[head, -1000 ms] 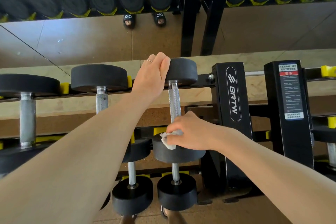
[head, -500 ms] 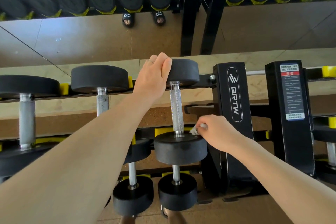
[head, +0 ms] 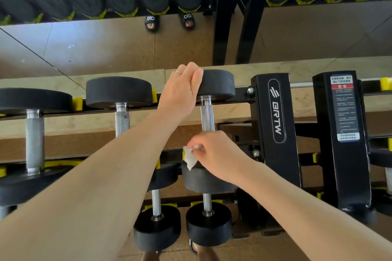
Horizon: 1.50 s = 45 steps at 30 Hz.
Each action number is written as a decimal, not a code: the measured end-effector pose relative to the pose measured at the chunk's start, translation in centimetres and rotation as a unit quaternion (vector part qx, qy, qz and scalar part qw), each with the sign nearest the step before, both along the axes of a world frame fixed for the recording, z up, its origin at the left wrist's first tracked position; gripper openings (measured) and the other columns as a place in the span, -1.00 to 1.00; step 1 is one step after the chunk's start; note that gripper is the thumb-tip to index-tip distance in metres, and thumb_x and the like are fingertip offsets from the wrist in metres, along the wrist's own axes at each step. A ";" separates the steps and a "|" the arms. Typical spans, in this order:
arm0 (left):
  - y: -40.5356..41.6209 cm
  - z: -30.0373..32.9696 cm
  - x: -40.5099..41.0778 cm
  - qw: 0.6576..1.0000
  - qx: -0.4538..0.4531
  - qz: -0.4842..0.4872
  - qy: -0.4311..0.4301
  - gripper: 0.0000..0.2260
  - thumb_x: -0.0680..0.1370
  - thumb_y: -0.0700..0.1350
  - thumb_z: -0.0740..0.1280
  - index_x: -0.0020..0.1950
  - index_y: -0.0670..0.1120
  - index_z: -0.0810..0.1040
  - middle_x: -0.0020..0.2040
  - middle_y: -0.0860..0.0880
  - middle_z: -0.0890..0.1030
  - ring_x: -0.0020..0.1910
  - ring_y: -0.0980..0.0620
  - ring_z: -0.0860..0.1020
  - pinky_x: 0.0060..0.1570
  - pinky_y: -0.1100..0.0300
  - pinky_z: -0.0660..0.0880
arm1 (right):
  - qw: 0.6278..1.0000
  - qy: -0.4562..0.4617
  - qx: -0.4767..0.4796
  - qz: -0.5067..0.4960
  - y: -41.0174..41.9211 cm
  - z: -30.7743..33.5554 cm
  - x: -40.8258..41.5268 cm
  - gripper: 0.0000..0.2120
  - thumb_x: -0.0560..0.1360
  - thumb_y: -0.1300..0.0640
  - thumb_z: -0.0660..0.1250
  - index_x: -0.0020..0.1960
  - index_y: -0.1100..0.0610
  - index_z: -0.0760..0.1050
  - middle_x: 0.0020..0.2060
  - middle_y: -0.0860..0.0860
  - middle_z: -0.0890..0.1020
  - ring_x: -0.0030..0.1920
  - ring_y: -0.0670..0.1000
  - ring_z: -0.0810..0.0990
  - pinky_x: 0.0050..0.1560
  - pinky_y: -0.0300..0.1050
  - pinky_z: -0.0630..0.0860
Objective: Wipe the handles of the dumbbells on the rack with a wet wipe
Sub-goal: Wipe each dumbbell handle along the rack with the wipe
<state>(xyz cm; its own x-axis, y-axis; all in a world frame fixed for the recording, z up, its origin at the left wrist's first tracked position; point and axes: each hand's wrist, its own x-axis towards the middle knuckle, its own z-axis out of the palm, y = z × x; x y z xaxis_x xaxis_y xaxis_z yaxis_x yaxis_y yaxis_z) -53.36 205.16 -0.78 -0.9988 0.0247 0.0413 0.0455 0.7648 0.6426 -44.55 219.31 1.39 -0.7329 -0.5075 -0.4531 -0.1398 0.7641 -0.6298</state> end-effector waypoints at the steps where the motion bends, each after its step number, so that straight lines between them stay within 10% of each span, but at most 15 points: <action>1: 0.0 -0.1 0.0 1.000 -0.001 0.002 0.001 -0.69 0.74 0.05 -0.04 0.17 -0.04 0.43 0.03 -0.05 0.46 -0.01 0.00 0.44 -0.05 0.10 0.49 | 0.999 -0.005 0.023 0.036 0.7 -0.3 -0.1 -0.74 0.64 0.12 0.18 0.23 0.03 0.59 0.17 0.01 0.63 0.08 -0.05 0.59 0.15 -0.18 0.50; 8: 0.2 0.0 0.1 1.000 -0.005 0.008 0.004 -0.70 0.74 0.06 -0.02 0.21 -0.03 0.44 0.06 -0.03 0.47 0.02 0.02 0.46 0.00 0.09 0.56 | 0.980 -0.041 0.192 0.005 8.4 -0.6 -3.5 -0.74 0.61 0.13 0.20 0.17 0.04 0.63 0.09 0.03 0.64 -0.02 -0.04 0.59 0.00 -0.27 0.48; 15: 0.0 -0.1 0.1 1.000 -0.003 0.004 0.002 -0.69 0.74 0.07 -0.04 0.16 -0.03 0.43 0.04 -0.04 0.47 0.01 0.00 0.45 -0.03 0.07 0.53 | 0.982 -0.081 0.170 -0.024 3.3 -2.1 -2.3 -0.80 0.54 0.13 0.29 0.00 0.24 0.61 -0.28 -0.01 0.55 -0.30 -0.07 0.52 -0.38 -0.28 0.39; 24: 0.0 -0.2 -0.1 1.000 -0.012 0.005 0.003 -0.69 0.74 0.07 -0.06 0.14 -0.03 0.42 0.01 -0.04 0.46 -0.02 -0.01 0.44 -0.04 0.04 0.51 | 0.993 -0.080 0.017 0.084 0.3 0.1 -0.8 -0.68 0.63 0.18 0.14 0.27 0.03 0.58 0.25 0.01 0.60 0.18 -0.02 0.56 0.24 -0.16 0.43; 40: 0.4 0.9 0.6 0.996 -0.090 0.020 -0.009 -0.69 0.74 0.02 -0.06 0.28 -0.06 0.39 0.04 -0.02 0.40 0.04 -0.02 0.45 -0.08 0.18 0.38 | 0.984 0.002 0.067 -0.163 3.3 1.9 3.3 -0.75 0.58 0.21 0.20 0.17 0.09 0.59 0.12 0.00 0.56 -0.02 -0.08 0.52 -0.10 -0.34 0.43; 45: 0.5 2.0 1.9 0.997 -0.031 0.023 -0.071 -0.58 0.74 0.05 -0.06 0.60 0.04 0.18 0.50 -0.06 0.34 0.47 -0.06 0.32 0.38 0.06 0.34 | 0.996 -0.048 -0.065 -0.046 -3.9 3.9 8.8 -0.73 0.61 0.18 0.15 0.15 0.10 0.61 0.04 0.02 0.62 -0.04 -0.10 0.58 -0.04 -0.29 0.52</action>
